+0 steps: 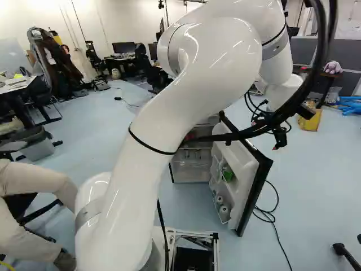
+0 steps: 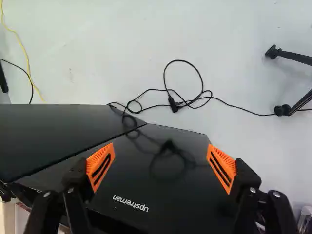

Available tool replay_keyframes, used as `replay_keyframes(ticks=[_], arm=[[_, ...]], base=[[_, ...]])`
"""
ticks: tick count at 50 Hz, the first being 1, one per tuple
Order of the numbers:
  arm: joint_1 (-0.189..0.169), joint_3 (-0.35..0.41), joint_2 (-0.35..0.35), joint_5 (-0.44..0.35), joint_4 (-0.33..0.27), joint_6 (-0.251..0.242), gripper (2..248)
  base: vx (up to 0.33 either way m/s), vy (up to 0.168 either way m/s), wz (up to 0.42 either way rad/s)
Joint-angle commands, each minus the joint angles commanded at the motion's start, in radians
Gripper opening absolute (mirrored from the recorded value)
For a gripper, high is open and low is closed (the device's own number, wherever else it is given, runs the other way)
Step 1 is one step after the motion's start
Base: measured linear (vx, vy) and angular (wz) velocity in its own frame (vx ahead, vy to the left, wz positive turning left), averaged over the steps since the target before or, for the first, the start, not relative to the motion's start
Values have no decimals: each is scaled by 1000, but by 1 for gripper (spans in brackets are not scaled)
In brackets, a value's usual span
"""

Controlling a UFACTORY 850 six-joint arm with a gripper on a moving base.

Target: Grab a drink from the fridge

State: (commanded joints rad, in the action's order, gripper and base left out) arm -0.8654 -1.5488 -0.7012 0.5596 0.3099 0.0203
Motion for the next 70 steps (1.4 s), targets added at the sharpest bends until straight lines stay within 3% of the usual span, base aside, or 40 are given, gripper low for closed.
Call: replay_keyframes(ticks=[31, 70], arm=[[-7, 24, 16, 40, 0, 0, 247], [-12, 143, 94, 109, 0, 0, 247]], base=[[0, 0, 0], [0, 0, 0]])
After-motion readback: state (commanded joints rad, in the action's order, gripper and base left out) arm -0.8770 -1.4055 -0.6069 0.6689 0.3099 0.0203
